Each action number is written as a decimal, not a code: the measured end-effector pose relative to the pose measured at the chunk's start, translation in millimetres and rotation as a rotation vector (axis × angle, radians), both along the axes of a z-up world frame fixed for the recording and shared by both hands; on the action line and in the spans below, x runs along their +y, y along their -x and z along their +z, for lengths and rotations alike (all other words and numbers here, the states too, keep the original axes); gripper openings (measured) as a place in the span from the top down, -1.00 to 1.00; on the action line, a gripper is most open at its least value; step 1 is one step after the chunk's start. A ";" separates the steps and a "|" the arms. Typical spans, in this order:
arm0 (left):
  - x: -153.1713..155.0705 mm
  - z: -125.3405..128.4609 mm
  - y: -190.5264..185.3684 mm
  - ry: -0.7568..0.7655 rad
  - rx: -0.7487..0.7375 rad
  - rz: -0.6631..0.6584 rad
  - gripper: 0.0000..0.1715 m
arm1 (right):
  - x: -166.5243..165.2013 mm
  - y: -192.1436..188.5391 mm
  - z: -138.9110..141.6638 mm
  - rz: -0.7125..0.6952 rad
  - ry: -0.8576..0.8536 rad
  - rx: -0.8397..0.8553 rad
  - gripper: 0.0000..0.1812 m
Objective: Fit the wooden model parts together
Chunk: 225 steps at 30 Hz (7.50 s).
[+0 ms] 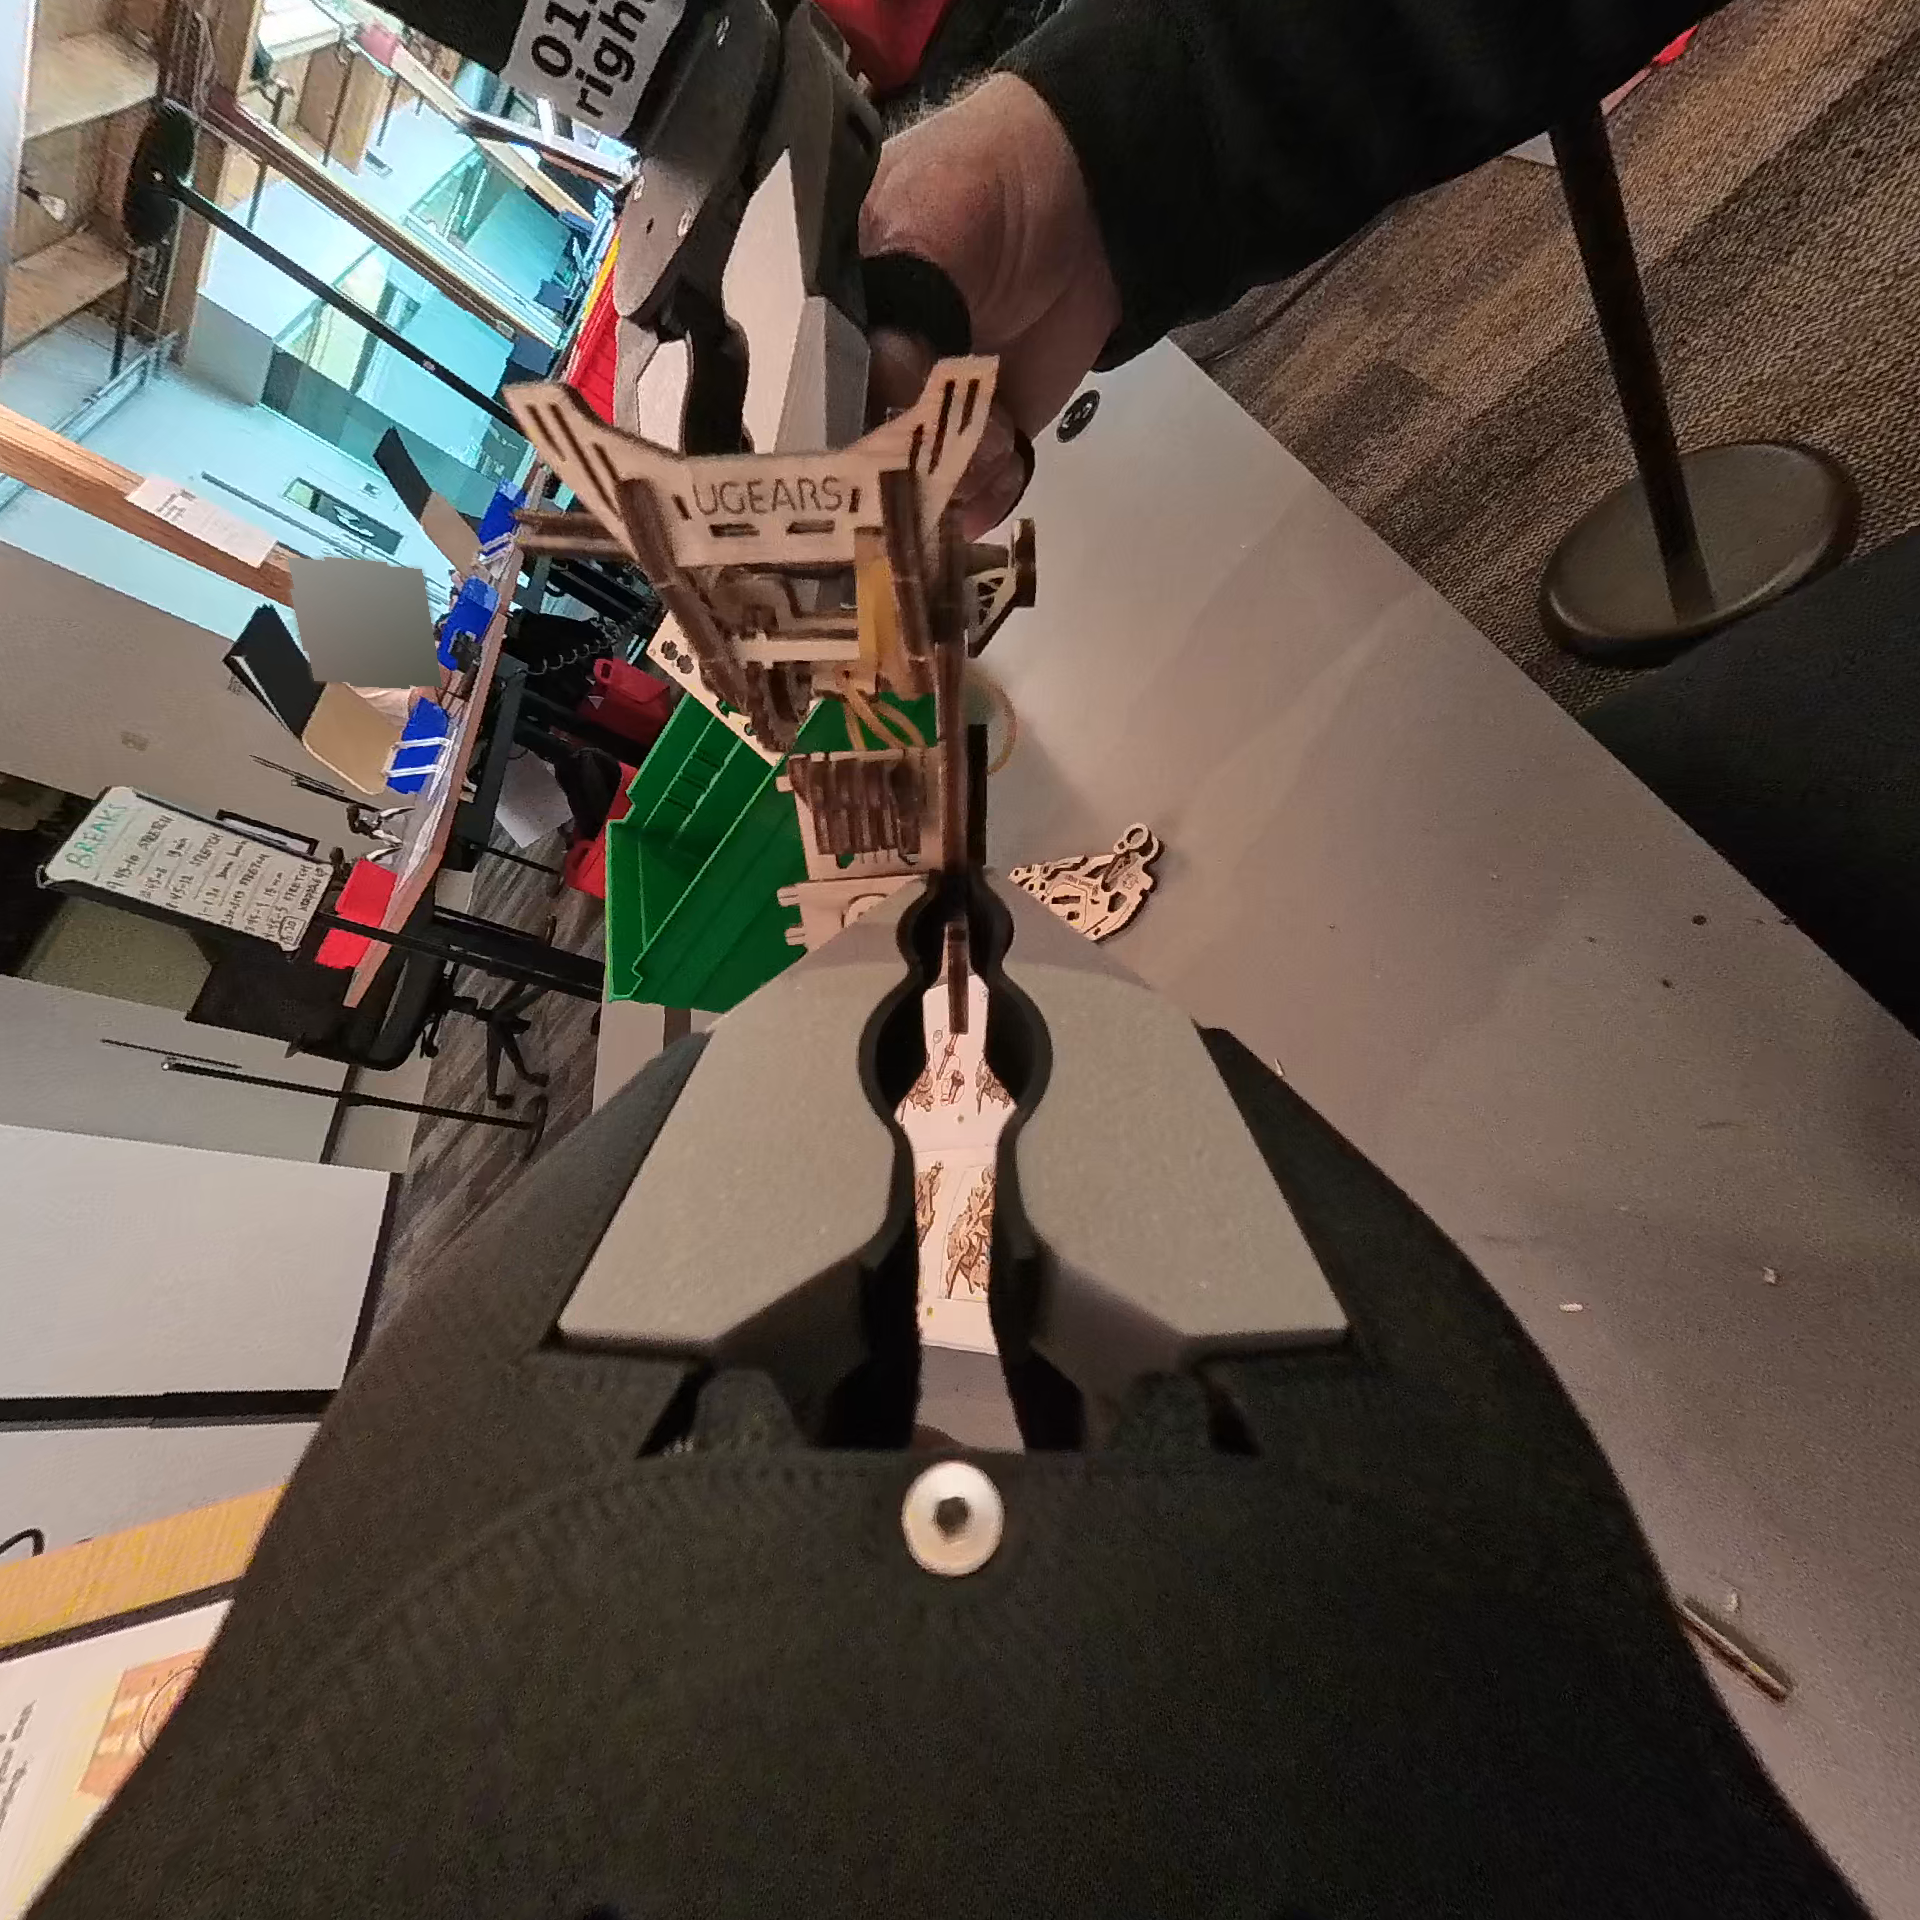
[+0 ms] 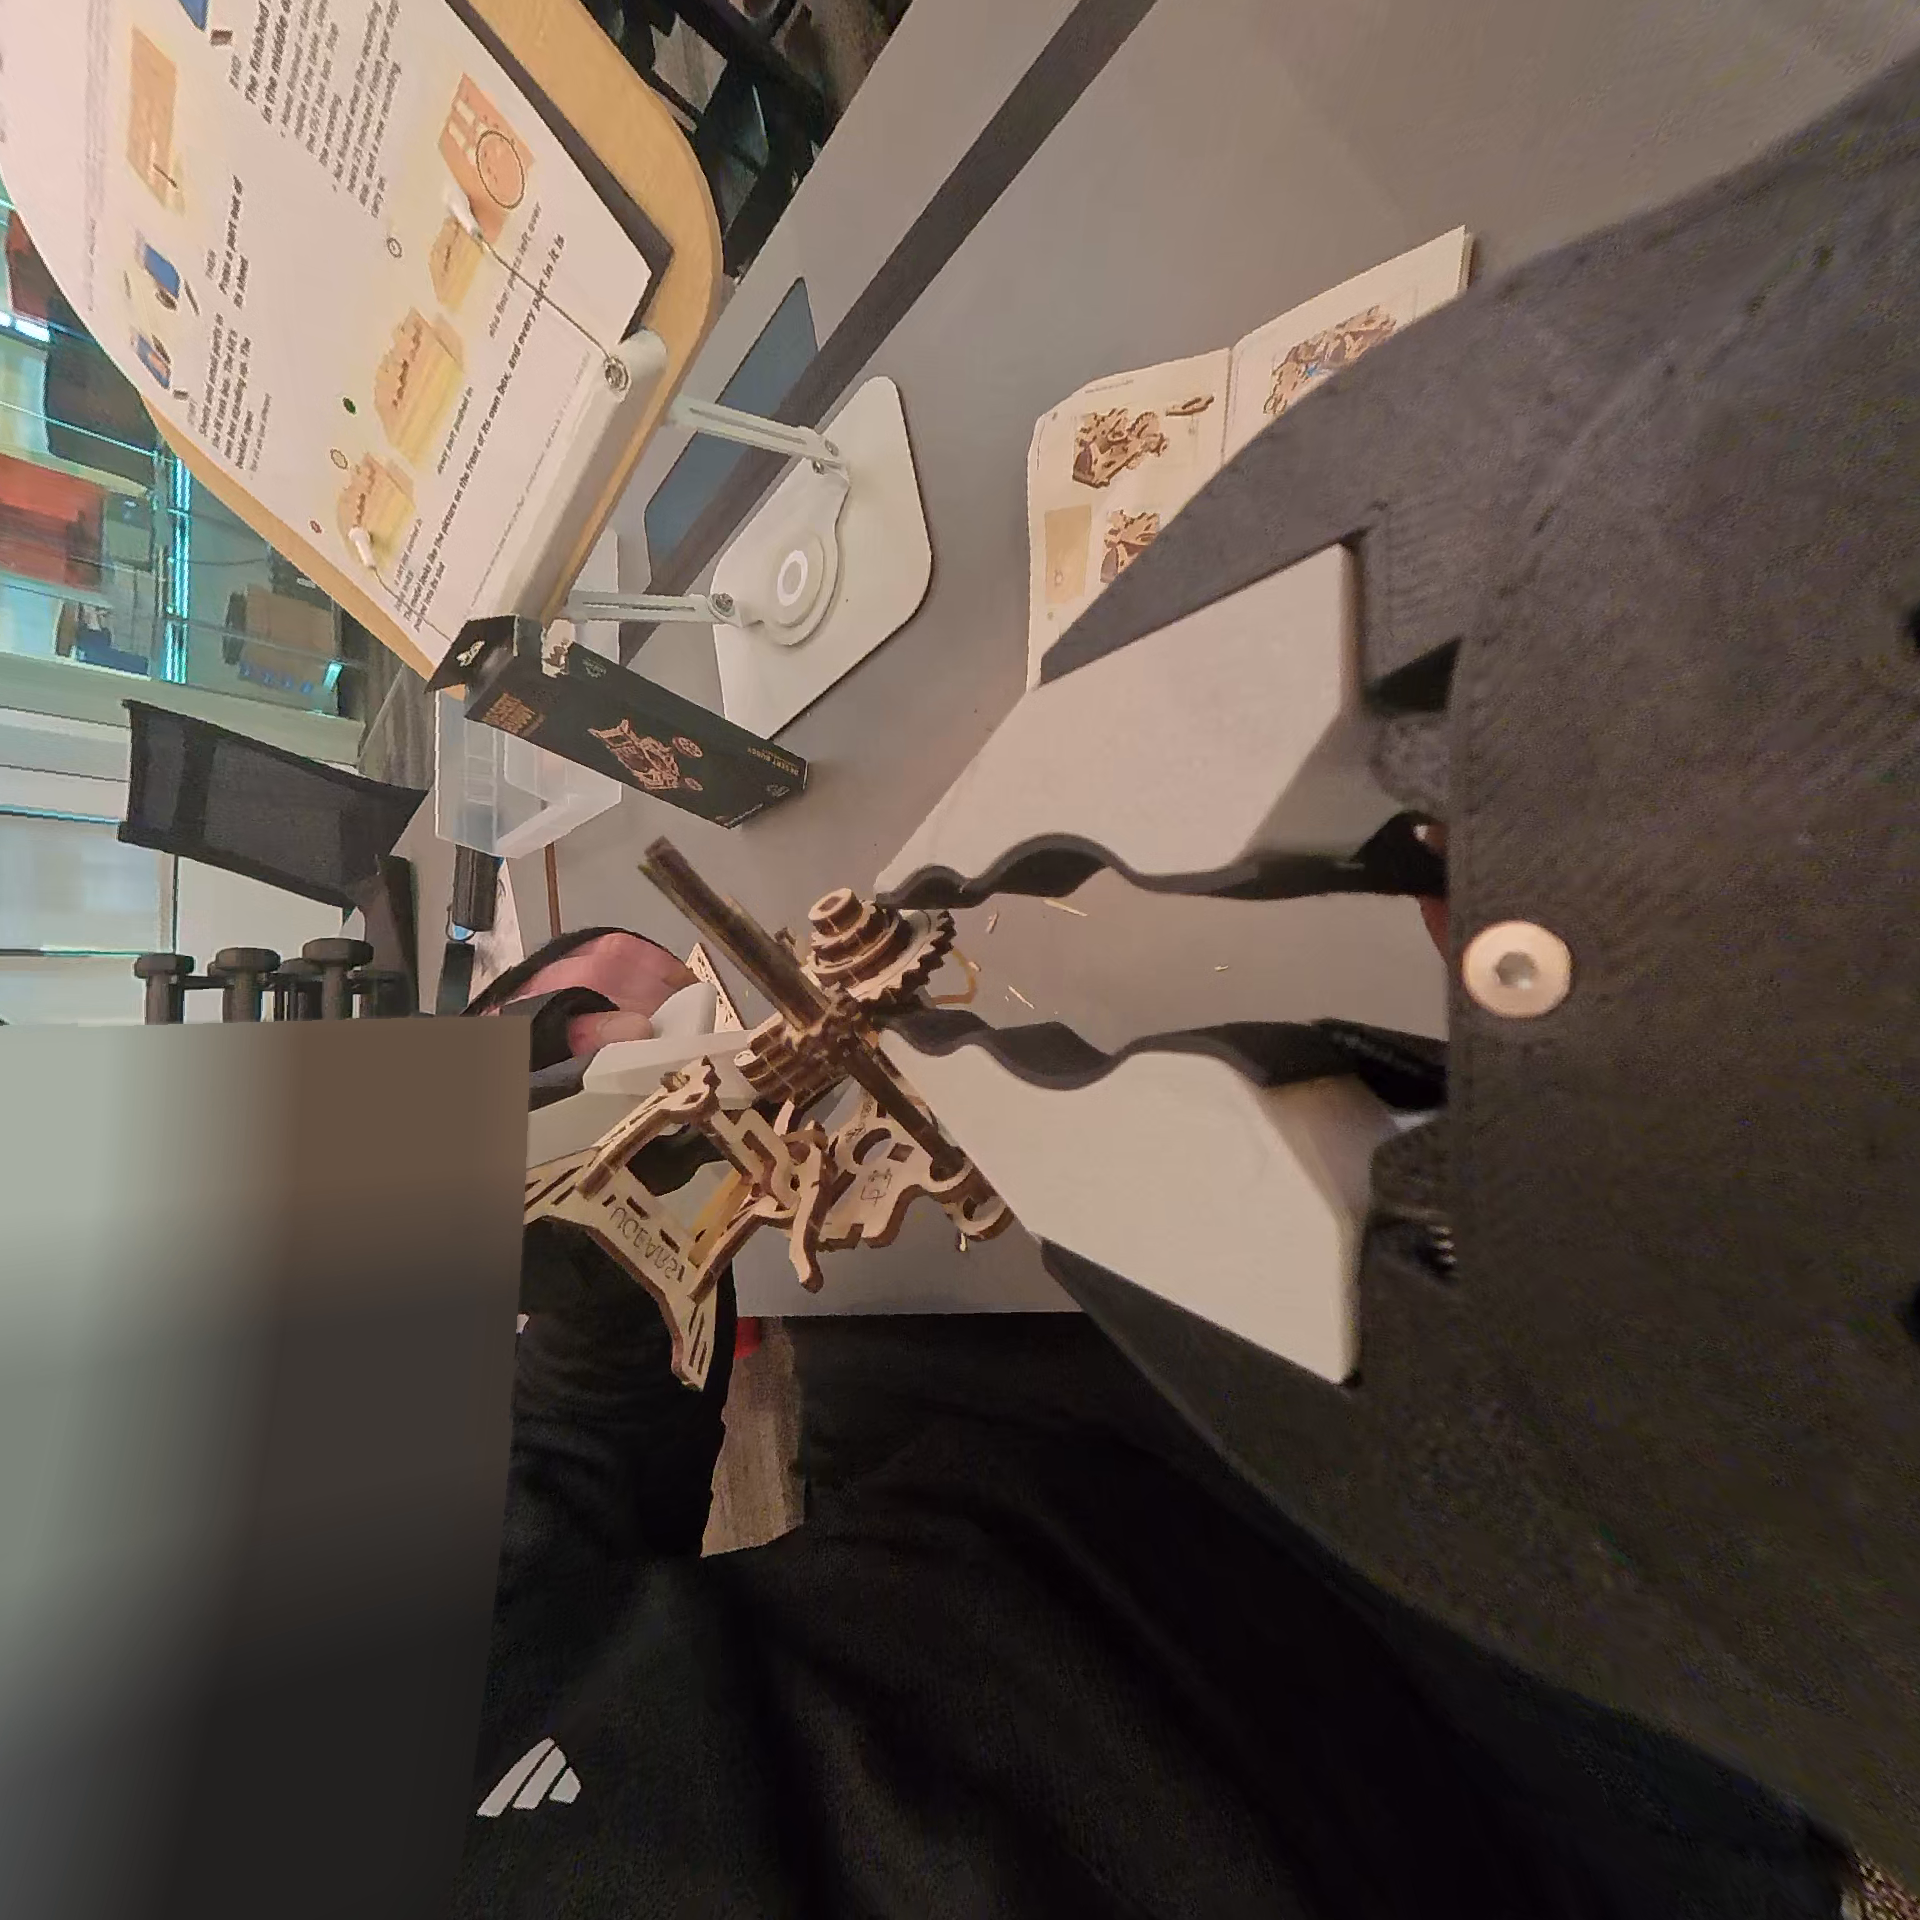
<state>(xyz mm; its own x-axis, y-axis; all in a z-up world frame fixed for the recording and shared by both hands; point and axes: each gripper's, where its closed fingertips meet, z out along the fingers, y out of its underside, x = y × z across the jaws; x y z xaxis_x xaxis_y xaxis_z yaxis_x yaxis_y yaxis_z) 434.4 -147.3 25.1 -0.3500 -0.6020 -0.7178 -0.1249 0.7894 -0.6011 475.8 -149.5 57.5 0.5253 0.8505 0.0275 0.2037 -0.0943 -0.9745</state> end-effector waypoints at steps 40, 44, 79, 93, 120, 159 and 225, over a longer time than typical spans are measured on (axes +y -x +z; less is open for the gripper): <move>-2.2 6.5 3.2 0.081 -0.021 0.006 0.99 | 0.6 -3.3 6.9 0.034 0.023 0.011 0.83; -3.8 7.4 5.7 0.094 -0.018 0.004 0.99 | -0.2 -1.9 7.7 0.030 0.010 -0.011 0.83; -2.2 0.3 11.0 0.075 0.088 0.004 0.99 | -3.4 13.7 -13.1 0.101 0.100 0.032 0.83; 2.4 -9.3 7.4 0.059 0.141 0.025 0.99 | 1.3 9.0 -21.5 0.100 0.111 0.108 0.83; 12.0 -96.1 6.2 0.169 0.326 -0.002 0.99 | 12.5 -3.1 -116.5 0.001 0.262 0.310 0.83; 18.1 -97.0 0.8 0.071 0.253 0.042 0.99 | 27.3 -8.5 -118.5 -0.040 0.377 0.448 0.83; 8.7 -168.8 56.1 -0.122 0.845 -0.282 0.98 | 41.5 -49.0 -123.7 -0.280 0.548 0.744 0.83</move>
<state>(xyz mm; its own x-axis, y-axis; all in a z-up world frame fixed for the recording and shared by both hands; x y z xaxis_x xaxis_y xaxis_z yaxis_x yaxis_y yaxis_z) 378.2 -138.6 -143.7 -0.9134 -0.3504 -0.2074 -0.2793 0.9098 -0.3070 524.8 -108.0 -66.2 0.4340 0.4875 -0.7576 -0.5470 -0.5256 -0.6516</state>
